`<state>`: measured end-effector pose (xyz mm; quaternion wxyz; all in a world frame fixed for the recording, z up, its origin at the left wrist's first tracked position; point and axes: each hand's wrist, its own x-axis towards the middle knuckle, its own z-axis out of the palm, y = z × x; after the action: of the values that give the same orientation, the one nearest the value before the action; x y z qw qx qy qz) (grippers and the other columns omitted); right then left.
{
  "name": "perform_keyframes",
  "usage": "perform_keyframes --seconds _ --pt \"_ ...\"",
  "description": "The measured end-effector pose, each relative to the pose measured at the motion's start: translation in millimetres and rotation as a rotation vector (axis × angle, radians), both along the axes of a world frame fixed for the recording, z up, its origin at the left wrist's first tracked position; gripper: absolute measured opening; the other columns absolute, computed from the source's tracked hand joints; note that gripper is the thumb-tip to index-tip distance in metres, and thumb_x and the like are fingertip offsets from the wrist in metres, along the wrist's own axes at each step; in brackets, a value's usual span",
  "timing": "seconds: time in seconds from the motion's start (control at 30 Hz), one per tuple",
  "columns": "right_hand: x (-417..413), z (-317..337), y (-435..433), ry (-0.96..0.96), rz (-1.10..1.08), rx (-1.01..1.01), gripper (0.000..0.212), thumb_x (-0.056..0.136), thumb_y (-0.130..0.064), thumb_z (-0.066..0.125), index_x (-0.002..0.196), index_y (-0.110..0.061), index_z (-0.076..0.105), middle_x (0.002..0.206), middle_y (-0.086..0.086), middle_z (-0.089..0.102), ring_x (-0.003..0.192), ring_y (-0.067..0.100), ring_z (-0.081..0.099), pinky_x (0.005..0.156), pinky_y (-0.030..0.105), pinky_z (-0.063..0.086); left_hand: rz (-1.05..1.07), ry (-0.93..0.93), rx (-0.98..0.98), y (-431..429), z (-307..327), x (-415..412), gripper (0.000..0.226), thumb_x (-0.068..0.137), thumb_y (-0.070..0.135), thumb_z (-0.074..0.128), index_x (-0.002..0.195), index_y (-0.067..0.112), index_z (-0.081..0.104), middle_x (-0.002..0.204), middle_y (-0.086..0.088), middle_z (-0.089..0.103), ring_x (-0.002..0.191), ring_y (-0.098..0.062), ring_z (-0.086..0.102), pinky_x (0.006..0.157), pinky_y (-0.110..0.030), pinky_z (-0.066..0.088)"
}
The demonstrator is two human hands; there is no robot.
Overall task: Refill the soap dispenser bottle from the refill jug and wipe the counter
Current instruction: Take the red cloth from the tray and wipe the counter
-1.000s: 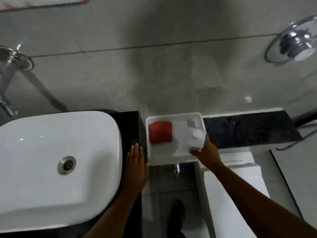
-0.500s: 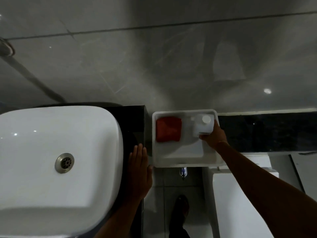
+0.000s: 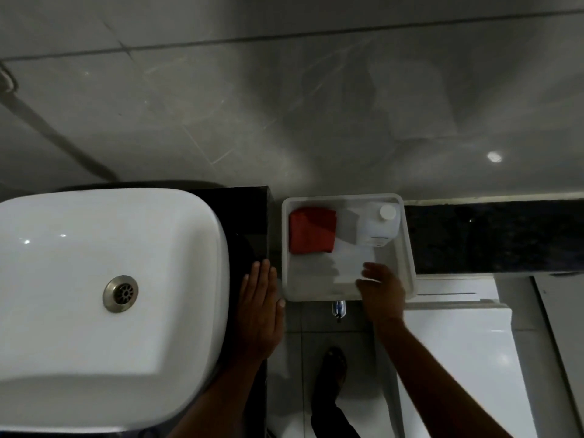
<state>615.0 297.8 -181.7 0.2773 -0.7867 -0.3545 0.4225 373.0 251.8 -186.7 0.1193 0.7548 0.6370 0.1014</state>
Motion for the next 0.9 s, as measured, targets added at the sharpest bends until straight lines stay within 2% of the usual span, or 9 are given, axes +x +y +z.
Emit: perform_keyframes --seconds 0.07,0.17,0.3,0.37,0.53,0.6,0.73,0.8,0.9 --pt "-24 -8 0 0.041 0.152 0.024 0.035 0.090 -0.014 0.067 0.122 -0.025 0.059 0.122 -0.003 0.065 0.100 0.004 0.062 0.086 0.026 0.056 -0.007 -0.007 0.003 0 1 0 0.059 0.098 0.026 0.035 0.151 0.001 0.032 0.161 -0.018 0.029 0.153 -0.034 0.023 0.125 -0.049 0.019" --pt "-48 -23 32 -0.170 0.442 0.119 0.047 0.090 -0.019 0.066 0.134 -0.026 0.050 0.135 0.001 0.058 0.124 0.020 0.054 0.106 0.042 0.048 0.016 0.015 -0.002 2 2 2 0.059 0.098 0.027 0.033 0.150 0.001 0.029 0.160 -0.020 0.031 0.151 -0.035 0.027 0.124 -0.047 0.019" --pt "-52 -47 86 -0.506 0.910 0.106 0.072 0.092 -0.018 0.061 0.153 -0.025 0.023 0.162 0.004 0.022 0.150 0.031 0.017 0.118 0.050 0.030 -0.015 0.019 -0.001 1 1 2 0.059 0.099 0.028 0.036 0.150 -0.001 0.029 0.159 -0.022 0.031 0.150 -0.039 0.028 0.123 -0.051 0.021" --pt "-50 -58 101 -0.676 1.070 0.102 0.076 0.094 -0.021 0.060 0.155 -0.021 0.015 0.163 0.009 0.015 0.149 0.036 0.015 0.119 0.052 0.028 -0.027 0.019 0.013 0 -2 1 0.059 0.099 0.026 0.039 0.150 -0.003 0.031 0.158 -0.024 0.032 0.149 -0.040 0.028 0.122 -0.052 0.024" --pt "-52 -62 124 -0.920 1.285 0.162 0.079 0.093 -0.020 0.064 0.153 -0.011 0.013 0.149 0.021 0.031 0.128 0.038 0.045 0.094 0.045 0.053 -0.019 0.008 0.054 0 1 3 0.057 0.098 0.023 0.042 0.148 -0.005 0.037 0.157 -0.025 0.035 0.148 -0.041 0.030 0.122 -0.054 0.026" --pt "-58 -60 133 -0.954 1.291 0.204 0.070 0.093 -0.017 0.062 0.150 -0.008 0.022 0.143 0.021 0.038 0.120 0.037 0.051 0.087 0.045 0.055 -0.027 0.001 0.050 0 2 2 0.057 0.098 0.023 0.042 0.148 -0.005 0.036 0.157 -0.025 0.034 0.149 -0.040 0.029 0.122 -0.053 0.026" --pt "-68 -56 144 -0.837 1.136 0.172 0.054 0.092 -0.020 0.065 0.140 -0.013 0.040 0.135 0.016 0.051 0.119 0.035 0.056 0.096 0.046 0.052 -0.032 -0.001 0.045 -1 -5 1 0.057 0.099 0.024 0.040 0.148 -0.004 0.036 0.158 -0.024 0.034 0.149 -0.040 0.028 0.123 -0.052 0.023" --pt "-68 -49 141 -0.678 0.930 0.138 0.038 0.095 -0.028 0.061 0.130 -0.017 0.052 0.123 0.011 0.063 0.110 0.030 0.062 0.095 0.043 0.051 -0.036 0.022 0.024 -1 -5 0 0.057 0.100 0.024 0.039 0.149 -0.004 0.036 0.159 -0.023 0.033 0.150 -0.039 0.027 0.124 -0.050 0.021" --pt "-59 -23 114 -0.279 0.541 0.134 0.029 0.093 -0.036 0.062 0.117 -0.021 0.062 0.107 0.002 0.068 0.099 0.016 0.061 0.096 0.036 0.047 -0.038 0.058 -0.044 2 5 1 0.059 0.100 0.027 0.038 0.151 -0.002 0.034 0.160 -0.021 0.030 0.151 -0.036 0.021 0.125 -0.049 0.019"
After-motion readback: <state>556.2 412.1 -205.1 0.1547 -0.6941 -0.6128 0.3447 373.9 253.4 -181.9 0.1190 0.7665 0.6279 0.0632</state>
